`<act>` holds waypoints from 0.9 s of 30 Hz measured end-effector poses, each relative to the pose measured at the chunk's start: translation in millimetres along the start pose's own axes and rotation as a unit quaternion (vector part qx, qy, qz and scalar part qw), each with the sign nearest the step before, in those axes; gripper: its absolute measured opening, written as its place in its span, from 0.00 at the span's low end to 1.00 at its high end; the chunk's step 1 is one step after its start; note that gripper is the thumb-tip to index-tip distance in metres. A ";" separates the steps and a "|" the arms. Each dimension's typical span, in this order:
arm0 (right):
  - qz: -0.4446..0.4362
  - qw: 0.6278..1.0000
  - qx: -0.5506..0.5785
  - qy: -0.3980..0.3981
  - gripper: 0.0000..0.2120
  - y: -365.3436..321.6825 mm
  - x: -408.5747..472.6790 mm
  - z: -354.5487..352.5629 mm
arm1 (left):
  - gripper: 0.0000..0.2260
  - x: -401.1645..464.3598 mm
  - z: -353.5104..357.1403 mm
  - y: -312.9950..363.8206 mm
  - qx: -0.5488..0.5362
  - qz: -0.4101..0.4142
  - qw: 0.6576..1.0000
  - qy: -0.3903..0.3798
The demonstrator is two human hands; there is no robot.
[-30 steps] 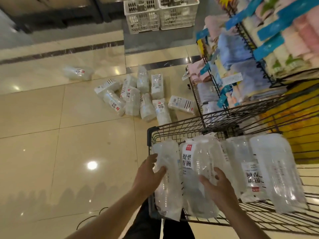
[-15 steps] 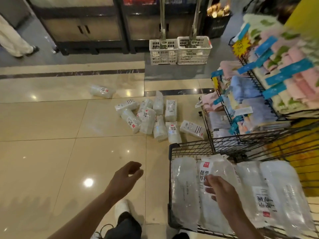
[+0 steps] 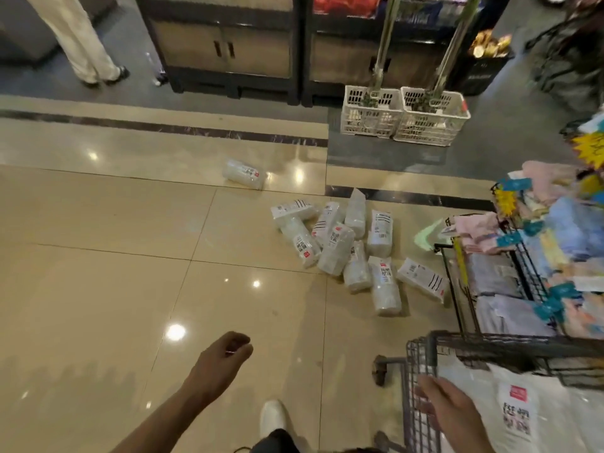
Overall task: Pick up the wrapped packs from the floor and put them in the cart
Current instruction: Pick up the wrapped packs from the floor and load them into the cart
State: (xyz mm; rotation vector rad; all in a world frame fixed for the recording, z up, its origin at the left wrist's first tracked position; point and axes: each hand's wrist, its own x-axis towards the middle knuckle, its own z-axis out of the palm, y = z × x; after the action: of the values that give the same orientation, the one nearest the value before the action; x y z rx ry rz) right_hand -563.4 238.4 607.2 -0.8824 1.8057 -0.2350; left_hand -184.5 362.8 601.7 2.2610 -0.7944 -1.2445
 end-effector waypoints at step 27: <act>-0.001 0.981 -0.147 -0.124 0.09 -318.2 440.0 205.8 | 0.06 433.1 -28.0 121.8 0.031 -0.185 0.982 0.006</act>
State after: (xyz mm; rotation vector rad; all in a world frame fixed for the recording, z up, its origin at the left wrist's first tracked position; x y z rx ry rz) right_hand -310.7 -228.7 372.3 -1.0687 1.6276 0.1406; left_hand -7.0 -12.8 426.9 2.5441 -0.4226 -1.3779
